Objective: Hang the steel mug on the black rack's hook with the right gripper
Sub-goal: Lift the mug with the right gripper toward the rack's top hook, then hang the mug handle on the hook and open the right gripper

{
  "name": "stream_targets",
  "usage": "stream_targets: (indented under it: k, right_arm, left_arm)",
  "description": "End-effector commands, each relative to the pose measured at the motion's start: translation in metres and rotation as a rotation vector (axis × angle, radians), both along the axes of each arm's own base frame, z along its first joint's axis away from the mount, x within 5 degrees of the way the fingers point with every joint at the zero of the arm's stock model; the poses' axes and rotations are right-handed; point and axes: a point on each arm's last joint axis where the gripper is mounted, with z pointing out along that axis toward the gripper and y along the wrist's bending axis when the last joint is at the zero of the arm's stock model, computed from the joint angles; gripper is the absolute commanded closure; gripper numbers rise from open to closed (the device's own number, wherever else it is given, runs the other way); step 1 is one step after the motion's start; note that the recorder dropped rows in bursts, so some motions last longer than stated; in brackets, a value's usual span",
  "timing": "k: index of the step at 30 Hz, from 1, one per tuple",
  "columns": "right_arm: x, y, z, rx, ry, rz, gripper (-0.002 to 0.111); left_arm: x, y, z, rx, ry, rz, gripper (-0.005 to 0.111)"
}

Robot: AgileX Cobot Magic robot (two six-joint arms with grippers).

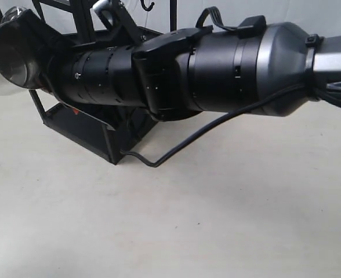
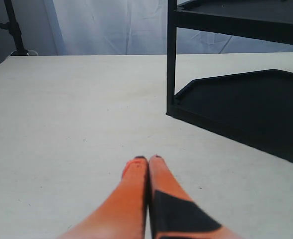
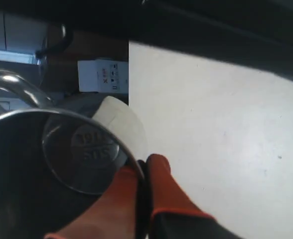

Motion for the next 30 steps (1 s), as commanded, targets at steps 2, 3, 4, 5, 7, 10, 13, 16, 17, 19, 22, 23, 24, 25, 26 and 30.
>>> stream_targets:
  k: [2, 3, 4, 5, 7, 10, 13, 16, 17, 19, 22, 23, 24, 25, 26, 30]
  right_arm:
    - [0.005, -0.003, 0.001, -0.016, -0.013, -0.052, 0.108]
    - [0.005, -0.003, 0.001, -0.020, -0.015, -0.062, 0.108]
    - [0.007, -0.003, -0.002, -0.028, -0.013, -0.071, 0.108]
    - [0.007, -0.003, -0.004, -0.034, -0.010, -0.075, 0.108]
    - [0.009, -0.002, -0.011, -0.047, -0.001, -0.077, 0.108]
    - [0.010, 0.003, -0.021, -0.056, 0.020, -0.053, 0.108]
    - [0.010, 0.006, -0.028, -0.060, 0.036, -0.037, 0.108]
    - [0.011, 0.007, -0.033, -0.068, 0.043, -0.036, 0.108]
    - [0.011, 0.007, -0.034, -0.074, 0.042, -0.034, 0.108]
    - [0.011, 0.008, -0.035, -0.073, 0.044, -0.027, 0.108]
    - [0.011, 0.008, -0.035, -0.100, 0.013, -0.008, 0.108]
    - [0.011, 0.008, -0.035, -0.108, 0.004, -0.002, 0.108]
    - [0.011, 0.008, -0.035, -0.110, 0.001, 0.000, 0.108]
    - [0.011, 0.008, -0.035, -0.112, -0.001, 0.001, 0.108]
    - [0.011, 0.008, -0.035, -0.112, -0.001, 0.001, 0.106]
    - [0.011, 0.008, -0.035, -0.124, -0.014, 0.009, 0.089]
  left_arm:
    - [0.001, 0.000, 0.002, -0.004, -0.012, -0.004, 0.107]
    - [0.001, 0.000, 0.002, -0.004, -0.012, -0.004, 0.107]
    - [0.001, 0.000, 0.002, -0.004, -0.012, -0.004, 0.107]
    - [0.001, 0.000, 0.002, -0.004, -0.012, -0.004, 0.107]
    - [0.001, 0.000, 0.002, -0.004, -0.012, -0.004, 0.107]
    - [0.001, 0.000, 0.002, -0.004, -0.012, -0.004, 0.107]
    - [0.001, 0.000, 0.002, -0.004, -0.012, -0.004, 0.107]
    - [0.001, 0.000, 0.002, -0.004, -0.012, -0.004, 0.107]
    - [0.001, 0.000, 0.002, -0.004, -0.012, -0.004, 0.107]
    - [0.001, 0.000, 0.002, -0.004, -0.012, -0.004, 0.107]
    - [0.001, 0.000, 0.002, -0.004, -0.012, -0.004, 0.107]
    - [0.001, 0.000, 0.002, -0.004, -0.012, -0.004, 0.107]
    - [0.001, 0.000, 0.002, -0.004, -0.012, -0.004, 0.107]
    - [0.001, 0.000, 0.002, -0.004, -0.012, -0.004, 0.107]
    - [0.001, 0.000, 0.002, -0.004, -0.012, -0.004, 0.107]
    - [0.001, 0.000, 0.002, -0.004, -0.012, -0.004, 0.107]
